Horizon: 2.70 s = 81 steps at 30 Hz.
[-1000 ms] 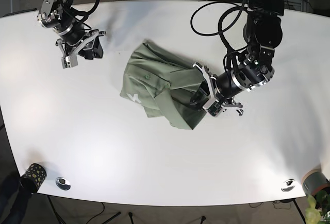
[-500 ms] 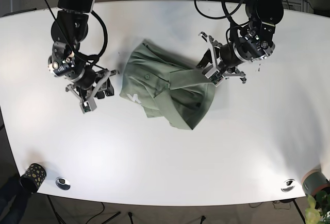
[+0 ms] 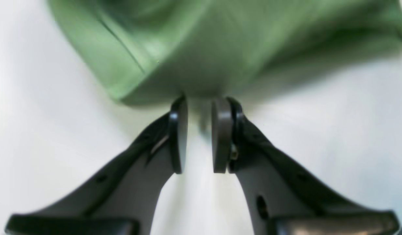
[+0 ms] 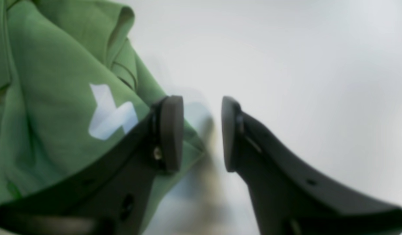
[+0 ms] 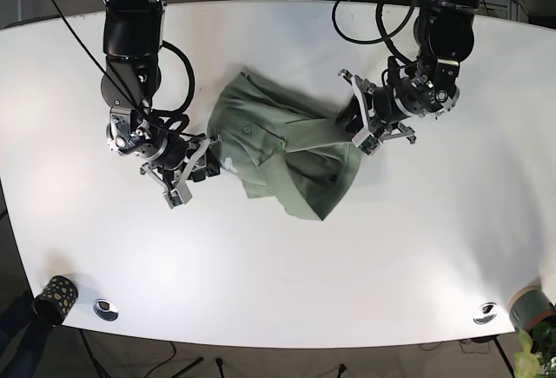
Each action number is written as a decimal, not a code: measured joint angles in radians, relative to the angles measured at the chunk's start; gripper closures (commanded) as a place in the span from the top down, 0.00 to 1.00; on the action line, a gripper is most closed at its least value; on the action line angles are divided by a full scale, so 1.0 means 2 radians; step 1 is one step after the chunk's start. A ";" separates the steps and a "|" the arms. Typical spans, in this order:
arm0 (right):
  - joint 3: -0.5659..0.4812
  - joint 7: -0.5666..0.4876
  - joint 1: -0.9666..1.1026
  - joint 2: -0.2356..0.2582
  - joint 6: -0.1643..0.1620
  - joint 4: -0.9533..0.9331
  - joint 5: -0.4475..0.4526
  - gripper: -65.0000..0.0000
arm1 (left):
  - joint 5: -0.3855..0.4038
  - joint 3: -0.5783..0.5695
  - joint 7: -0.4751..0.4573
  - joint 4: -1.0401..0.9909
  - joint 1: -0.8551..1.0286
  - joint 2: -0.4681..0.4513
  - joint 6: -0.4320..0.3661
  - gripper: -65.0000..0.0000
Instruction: Fold the T-shirt properly
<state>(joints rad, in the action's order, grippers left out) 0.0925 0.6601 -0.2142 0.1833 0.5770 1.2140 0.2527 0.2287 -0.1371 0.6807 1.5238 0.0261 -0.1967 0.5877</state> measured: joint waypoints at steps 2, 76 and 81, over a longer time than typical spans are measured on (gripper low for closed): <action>-0.004 -0.003 0.007 0.003 0.001 0.001 0.002 0.28 | 0.003 -0.001 -0.006 -0.028 -0.021 0.001 0.000 0.17; 0.099 0.198 -0.106 -0.098 0.056 -0.068 0.151 0.75 | -0.004 0.069 -0.076 0.130 0.147 0.035 -0.002 0.17; 0.101 0.198 -0.103 -0.115 0.056 -0.069 0.151 0.72 | -0.004 0.105 -0.082 0.130 0.153 0.035 -0.002 0.17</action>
<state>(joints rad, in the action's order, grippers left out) 0.2943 1.0557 -0.4194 -0.0467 0.6884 1.0767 0.5545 0.2199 0.0727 0.5163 1.7840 0.3317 -0.1261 0.5831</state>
